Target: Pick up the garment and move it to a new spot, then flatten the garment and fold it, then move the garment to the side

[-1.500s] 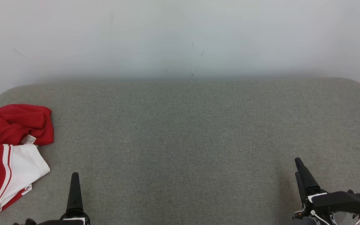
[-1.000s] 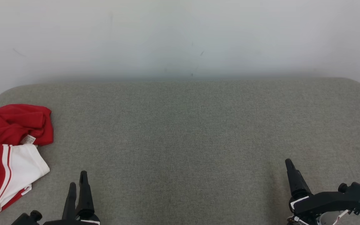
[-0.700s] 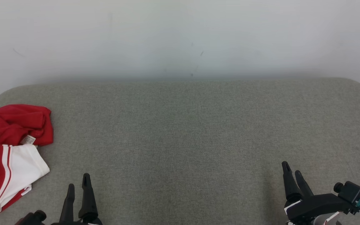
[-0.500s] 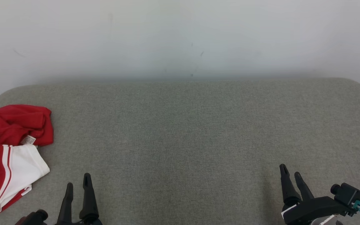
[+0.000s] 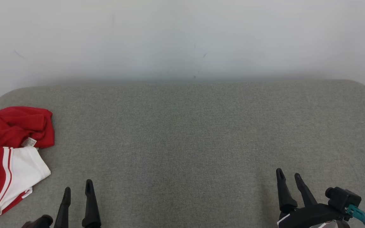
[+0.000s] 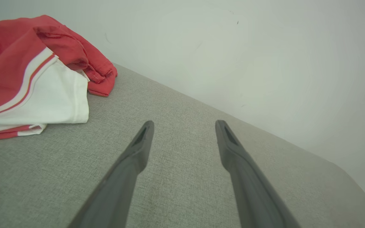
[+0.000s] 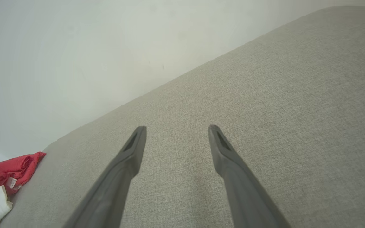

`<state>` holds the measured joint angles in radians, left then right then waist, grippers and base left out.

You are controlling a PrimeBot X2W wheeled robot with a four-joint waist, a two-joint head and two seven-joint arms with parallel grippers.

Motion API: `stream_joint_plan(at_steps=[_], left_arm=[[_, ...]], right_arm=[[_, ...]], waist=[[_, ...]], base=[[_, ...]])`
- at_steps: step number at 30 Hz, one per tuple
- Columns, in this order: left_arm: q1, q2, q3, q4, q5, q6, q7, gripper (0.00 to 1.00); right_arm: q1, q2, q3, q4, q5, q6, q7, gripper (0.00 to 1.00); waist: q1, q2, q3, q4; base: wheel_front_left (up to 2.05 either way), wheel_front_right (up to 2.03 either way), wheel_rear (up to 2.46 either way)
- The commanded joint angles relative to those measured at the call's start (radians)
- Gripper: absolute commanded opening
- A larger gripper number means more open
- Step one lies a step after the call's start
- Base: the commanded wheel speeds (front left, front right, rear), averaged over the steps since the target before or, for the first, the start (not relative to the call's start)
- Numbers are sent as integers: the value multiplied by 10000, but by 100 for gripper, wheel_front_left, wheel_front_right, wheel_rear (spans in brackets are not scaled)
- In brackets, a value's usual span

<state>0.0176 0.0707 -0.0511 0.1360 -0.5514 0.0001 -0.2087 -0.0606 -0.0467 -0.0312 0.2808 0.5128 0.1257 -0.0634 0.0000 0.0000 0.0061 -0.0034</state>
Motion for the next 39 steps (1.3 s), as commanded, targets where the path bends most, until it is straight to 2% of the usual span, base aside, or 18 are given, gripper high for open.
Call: stream_joint_plan(at_steps=[1,22,39], left_arm=[[28,58,46,-145,321,57,-58,100],[307,187,-4,-317,2521,224,-281,100],[633,114,296,-467,3735,220,-407,100]], right_arm=[[7,-48,76,-123,-352,56,-139,100],[345,-48,541,-288,-2559,68,-938,100],[609,-47,693,-329,-3658,60,-1464,100]], waist=[[0,0,2,-4],[0,0,-1,-6],[0,0,-70,-48]], base=[[0,0,0],[0,0,0],[0,0,0]])
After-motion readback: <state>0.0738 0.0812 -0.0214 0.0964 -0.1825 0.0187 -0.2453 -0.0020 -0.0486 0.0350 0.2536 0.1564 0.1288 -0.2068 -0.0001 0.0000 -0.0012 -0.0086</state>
